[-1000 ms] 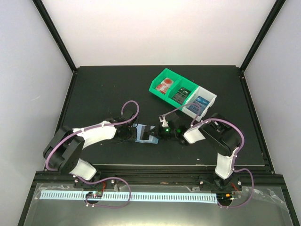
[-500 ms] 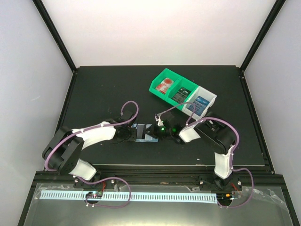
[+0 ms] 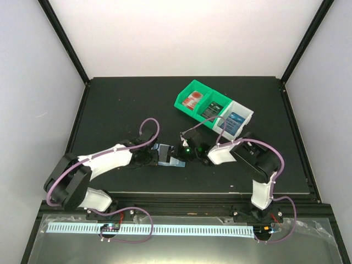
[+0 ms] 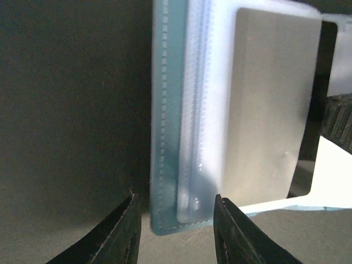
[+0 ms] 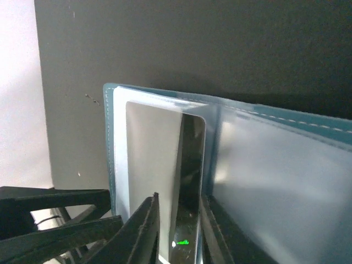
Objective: Put the credit cards into the card holder
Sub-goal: Insert the credit card into the card holder.
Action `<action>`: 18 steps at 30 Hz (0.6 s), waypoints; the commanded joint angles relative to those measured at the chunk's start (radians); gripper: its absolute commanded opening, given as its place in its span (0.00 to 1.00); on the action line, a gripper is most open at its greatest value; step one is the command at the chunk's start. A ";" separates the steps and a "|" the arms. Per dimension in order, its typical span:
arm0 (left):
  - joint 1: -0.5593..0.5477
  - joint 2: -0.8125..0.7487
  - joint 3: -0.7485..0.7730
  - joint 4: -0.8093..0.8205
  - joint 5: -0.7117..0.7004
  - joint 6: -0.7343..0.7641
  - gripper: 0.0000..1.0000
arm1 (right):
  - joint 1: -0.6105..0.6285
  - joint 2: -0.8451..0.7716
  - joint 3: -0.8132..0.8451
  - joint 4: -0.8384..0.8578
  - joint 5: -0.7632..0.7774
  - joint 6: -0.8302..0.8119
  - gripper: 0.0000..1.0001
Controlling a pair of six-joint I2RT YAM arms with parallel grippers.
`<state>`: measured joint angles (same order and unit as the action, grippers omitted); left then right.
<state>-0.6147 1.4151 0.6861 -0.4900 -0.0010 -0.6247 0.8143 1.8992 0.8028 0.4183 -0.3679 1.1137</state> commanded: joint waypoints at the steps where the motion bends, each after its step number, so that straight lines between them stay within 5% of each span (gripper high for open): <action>1: 0.001 -0.060 0.011 -0.021 -0.022 0.009 0.38 | 0.009 -0.089 0.035 -0.222 0.135 -0.116 0.28; 9: 0.002 -0.048 0.022 0.014 -0.005 0.006 0.42 | 0.021 -0.136 0.100 -0.414 0.222 -0.190 0.31; 18: 0.007 -0.002 0.009 0.072 0.020 0.008 0.33 | 0.035 -0.054 0.176 -0.427 0.153 -0.225 0.08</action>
<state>-0.6144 1.3857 0.6861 -0.4629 0.0017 -0.6224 0.8341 1.8027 0.9356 0.0147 -0.2047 0.9215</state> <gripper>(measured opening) 0.354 0.125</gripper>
